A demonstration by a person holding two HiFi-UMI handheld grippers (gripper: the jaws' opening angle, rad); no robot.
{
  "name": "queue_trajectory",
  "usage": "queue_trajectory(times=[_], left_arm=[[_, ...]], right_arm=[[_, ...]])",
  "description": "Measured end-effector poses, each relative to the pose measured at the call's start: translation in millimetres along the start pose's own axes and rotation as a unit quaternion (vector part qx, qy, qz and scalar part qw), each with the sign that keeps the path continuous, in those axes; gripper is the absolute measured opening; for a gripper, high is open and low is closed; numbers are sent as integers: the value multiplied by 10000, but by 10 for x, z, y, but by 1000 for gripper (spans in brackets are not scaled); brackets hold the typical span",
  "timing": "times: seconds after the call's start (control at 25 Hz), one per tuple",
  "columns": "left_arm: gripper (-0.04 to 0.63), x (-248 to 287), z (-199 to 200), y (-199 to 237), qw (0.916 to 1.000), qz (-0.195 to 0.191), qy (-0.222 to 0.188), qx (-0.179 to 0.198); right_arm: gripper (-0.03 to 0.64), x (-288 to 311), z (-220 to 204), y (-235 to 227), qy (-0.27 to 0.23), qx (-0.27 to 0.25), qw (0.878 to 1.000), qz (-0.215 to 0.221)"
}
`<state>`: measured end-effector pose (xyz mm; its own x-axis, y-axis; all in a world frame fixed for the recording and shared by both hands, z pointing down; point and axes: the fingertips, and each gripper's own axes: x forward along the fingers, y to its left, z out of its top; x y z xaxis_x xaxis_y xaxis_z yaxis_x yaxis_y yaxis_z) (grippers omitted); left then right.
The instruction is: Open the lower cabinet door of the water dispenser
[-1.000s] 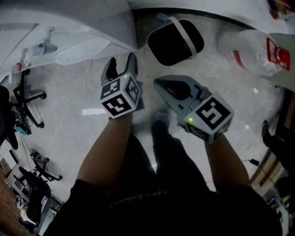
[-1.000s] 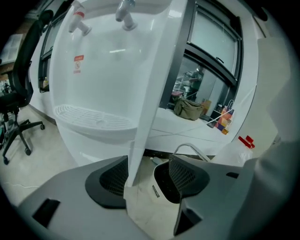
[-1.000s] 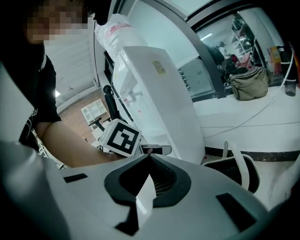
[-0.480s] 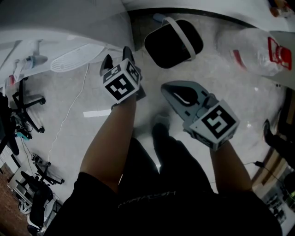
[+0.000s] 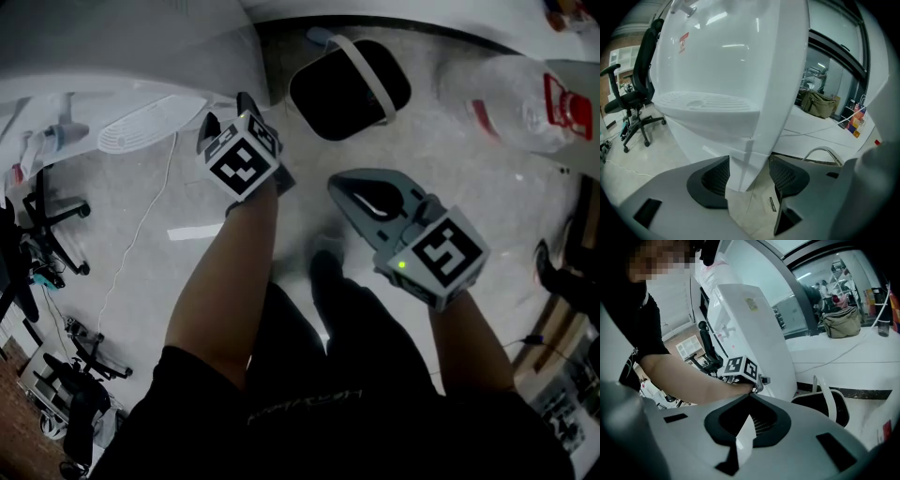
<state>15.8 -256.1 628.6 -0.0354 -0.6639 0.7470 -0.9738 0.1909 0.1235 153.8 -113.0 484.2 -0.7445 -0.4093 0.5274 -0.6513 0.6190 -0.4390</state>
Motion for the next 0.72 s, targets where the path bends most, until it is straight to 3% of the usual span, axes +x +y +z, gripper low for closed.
queue_trajectory(times=[0.72], left_arm=[[225,9,-22,-27,9996,-266,93,-95]], right_arm=[[12,29,-81,47,124,56,9999,-27]])
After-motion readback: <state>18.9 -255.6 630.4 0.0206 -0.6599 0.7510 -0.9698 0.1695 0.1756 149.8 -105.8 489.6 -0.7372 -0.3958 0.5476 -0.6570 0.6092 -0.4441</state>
